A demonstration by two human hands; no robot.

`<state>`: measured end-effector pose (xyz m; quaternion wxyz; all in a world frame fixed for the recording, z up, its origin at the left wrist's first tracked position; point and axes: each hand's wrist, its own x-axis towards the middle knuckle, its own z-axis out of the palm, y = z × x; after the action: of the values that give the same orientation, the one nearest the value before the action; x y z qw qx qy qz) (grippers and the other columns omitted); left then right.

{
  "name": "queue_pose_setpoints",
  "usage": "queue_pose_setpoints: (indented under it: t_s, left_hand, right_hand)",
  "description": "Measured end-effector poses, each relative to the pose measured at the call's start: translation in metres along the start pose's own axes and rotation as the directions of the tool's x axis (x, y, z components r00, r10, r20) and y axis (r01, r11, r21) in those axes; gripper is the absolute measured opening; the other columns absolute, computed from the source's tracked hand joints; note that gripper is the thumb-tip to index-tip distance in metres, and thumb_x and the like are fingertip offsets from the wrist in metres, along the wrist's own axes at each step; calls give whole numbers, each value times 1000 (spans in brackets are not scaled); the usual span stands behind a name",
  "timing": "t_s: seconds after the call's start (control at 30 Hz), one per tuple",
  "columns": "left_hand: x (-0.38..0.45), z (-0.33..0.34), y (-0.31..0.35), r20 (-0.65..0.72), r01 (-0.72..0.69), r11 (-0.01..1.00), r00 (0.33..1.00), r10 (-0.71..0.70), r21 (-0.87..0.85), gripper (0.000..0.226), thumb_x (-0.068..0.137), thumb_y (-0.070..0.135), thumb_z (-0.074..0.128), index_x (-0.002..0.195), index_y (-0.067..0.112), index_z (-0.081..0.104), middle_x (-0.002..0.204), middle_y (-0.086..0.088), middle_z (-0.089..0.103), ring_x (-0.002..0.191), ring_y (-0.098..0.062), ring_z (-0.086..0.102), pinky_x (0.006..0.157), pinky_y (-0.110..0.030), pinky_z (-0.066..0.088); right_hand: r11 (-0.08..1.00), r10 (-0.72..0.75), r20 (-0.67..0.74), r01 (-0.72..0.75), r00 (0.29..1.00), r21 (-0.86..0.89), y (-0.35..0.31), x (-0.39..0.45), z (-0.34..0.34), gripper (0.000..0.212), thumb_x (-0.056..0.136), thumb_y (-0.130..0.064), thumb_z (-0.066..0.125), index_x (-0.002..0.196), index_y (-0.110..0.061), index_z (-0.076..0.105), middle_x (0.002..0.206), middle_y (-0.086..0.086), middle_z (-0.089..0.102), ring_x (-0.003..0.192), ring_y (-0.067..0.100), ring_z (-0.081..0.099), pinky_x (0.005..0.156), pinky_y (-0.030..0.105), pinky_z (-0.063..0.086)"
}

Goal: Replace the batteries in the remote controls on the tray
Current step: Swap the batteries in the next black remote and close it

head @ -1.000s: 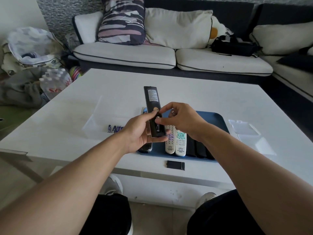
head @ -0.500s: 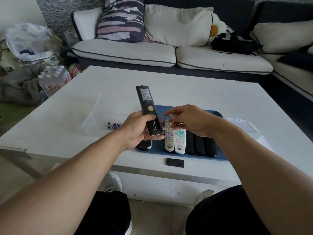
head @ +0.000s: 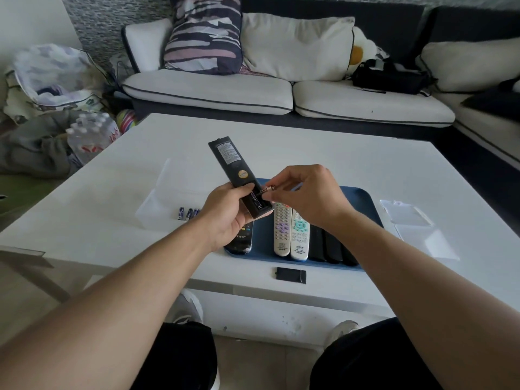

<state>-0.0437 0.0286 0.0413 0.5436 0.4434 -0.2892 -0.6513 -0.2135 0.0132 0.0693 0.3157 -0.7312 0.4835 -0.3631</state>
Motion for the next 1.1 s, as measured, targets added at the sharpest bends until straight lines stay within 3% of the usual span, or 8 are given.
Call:
queue_pose_setpoints:
  t_s: [0.13,0.27,0.37,0.5,0.67,0.9,1.1]
  left_hand:
    - [0,-1,2,-19,-22,997,1000,21,-77,24,104,4,45,121,-8,58,114,-27,69,99,-35,70,85,-45,61]
    - [0,-3,4,-18,-50,997,999,49,-64,18,104,4,46,111,-1,61,109,-20,70,94,-31,70,82,-43,62]
    - [-1,-3,4,-3,-42,999,999,42,-15,18,103,3,46,106,0,63,107,-19,72,93,-32,70,87,-48,59]
    - [-3,-3,4,46,4,999,999,-6,42,25,103,4,46,122,-5,59,114,-24,70,101,-36,69,89,-53,58]
    - [-6,-2,1,128,35,996,991,-45,81,25,102,3,48,124,-1,59,110,-23,71,96,-34,71,88,-55,58]
    - [-2,1,-3,113,-13,991,994,-2,133,16,101,3,51,113,2,61,99,-17,72,87,-29,72,86,-52,59]
    - [-1,1,-4,103,-21,985,995,4,170,17,97,1,57,114,1,60,98,-16,73,86,-29,72,85,-52,60]
  right_hand:
    - [985,-86,-20,82,996,-150,-2,-3,7,15,77,-23,86,91,-26,82,71,-19,70,69,-4,60,64,7,40]
    - [950,-134,6,130,991,-283,-2,-3,10,16,82,-27,81,97,-32,81,89,-13,75,84,4,63,76,21,48]
    - [975,-75,19,77,997,-210,-1,-4,8,15,79,-25,84,93,-31,81,84,-12,74,76,-1,62,68,13,44]
    - [990,99,33,-95,995,-106,1,-4,4,21,70,-29,91,83,-25,75,68,-17,68,60,-5,59,54,8,41]
    - [955,283,169,-294,944,38,4,-5,1,37,70,-27,91,90,-15,63,79,-2,77,62,9,62,61,27,48]
    - [904,354,199,-389,914,176,7,-4,5,28,77,-13,85,92,-9,62,88,10,77,70,18,65,65,25,53]
    - [887,359,224,-406,906,219,12,-3,7,24,78,-10,83,89,-9,62,95,24,73,73,22,64,75,34,53]
